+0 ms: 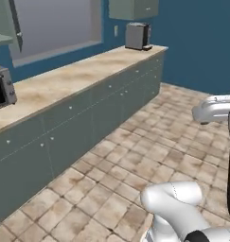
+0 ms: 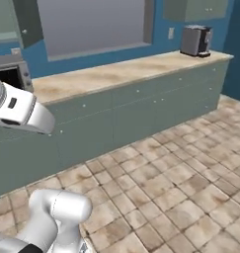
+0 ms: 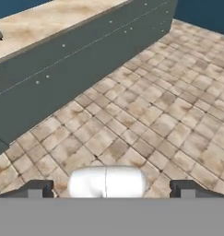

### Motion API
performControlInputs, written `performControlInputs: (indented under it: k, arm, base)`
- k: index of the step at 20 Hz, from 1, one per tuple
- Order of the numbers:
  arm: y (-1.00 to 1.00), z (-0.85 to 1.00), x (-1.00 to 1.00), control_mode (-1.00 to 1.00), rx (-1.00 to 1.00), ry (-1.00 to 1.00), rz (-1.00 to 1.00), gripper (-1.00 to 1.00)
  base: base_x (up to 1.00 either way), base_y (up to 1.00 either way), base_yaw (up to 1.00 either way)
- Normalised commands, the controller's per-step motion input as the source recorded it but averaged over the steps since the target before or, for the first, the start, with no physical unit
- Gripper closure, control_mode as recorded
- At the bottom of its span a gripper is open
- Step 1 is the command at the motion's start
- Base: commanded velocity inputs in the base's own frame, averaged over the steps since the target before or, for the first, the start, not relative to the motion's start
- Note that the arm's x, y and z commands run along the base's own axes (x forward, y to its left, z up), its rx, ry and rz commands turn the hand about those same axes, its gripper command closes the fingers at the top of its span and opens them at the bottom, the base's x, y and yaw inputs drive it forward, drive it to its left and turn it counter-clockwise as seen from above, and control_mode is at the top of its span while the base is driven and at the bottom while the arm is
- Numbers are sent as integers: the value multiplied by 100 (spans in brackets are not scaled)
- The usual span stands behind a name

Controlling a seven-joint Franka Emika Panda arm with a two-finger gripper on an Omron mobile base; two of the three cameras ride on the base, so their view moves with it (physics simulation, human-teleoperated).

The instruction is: Close all open cabinet doors.

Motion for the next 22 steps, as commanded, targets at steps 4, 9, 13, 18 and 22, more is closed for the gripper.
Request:
performControlInputs:
  k: [4, 9, 13, 18, 22]
  arm:
    - [0, 0, 0, 100, 0, 0, 0, -100]
    - [0, 0, 0, 100, 0, 0, 0, -100]
    - [0, 0, 0, 100, 0, 0, 0, -100]
    - [0, 0, 0, 100, 0, 0, 0, -100]
    - [0, 0, 0, 100, 0, 0, 0, -100]
  base:
    - [64, 31, 70]
    - [89, 17, 65]
    - [100, 1, 56]
    - [100, 0, 49]
    - [83, -4, 27]
